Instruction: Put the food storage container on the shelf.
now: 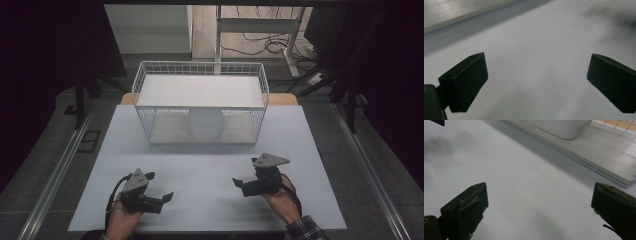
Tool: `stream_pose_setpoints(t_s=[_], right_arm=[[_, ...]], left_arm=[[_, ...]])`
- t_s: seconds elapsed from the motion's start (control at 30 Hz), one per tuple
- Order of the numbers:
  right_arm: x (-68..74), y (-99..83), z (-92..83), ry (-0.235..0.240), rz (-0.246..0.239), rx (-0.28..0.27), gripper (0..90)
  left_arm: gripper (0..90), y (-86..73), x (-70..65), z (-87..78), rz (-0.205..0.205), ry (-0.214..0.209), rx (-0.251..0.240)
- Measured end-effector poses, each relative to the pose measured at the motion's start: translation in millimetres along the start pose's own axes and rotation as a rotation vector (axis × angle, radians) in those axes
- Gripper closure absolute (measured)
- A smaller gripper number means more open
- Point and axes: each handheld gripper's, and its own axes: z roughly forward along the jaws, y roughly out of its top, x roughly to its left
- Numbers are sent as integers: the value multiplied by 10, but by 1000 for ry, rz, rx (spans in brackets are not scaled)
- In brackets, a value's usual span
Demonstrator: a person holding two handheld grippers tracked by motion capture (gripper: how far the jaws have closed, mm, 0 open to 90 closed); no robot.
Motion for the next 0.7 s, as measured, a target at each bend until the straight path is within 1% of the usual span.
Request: stream_pose_setpoints(t_s=[0.03, 0.07, 0.1, 0.13, 0.2, 0.27, 0.3, 0.47, 0.5, 0.7], right_arm=[[0, 0, 0, 0, 0, 0, 5], [-19, -30, -49, -6, 8, -2, 5], [-19, -30, -49, -6, 8, -2, 5], [-32, -61, -93, -10, 15, -3, 5], [-38, -77, -115, -14, 17, -3, 5], [-55, -129, -177, -21, 34, 1, 5], [-55, -129, -177, -21, 34, 1, 5], [-68, -246, -290, -38, 62, 9, 0], [-68, -246, -290, -38, 62, 9, 0], [-72, -380, -405, -71, 87, 20, 0]], left_arm=[[30, 0, 0, 0, 0, 0, 0], [30, -4, 2, -16, 1, 5, -2], [30, -8, 4, -31, 3, 10, -4], [30, -18, 8, -62, 7, 19, -5], [30, -23, 13, -77, 11, 25, -5], [30, -46, 30, -126, 9, 37, -7], [29, -46, 30, -126, 9, 37, -7], [17, -108, 80, -210, -17, 51, -8], [16, -108, 80, -210, -17, 51, -8], [12, -155, 86, -248, -21, 66, -2]])
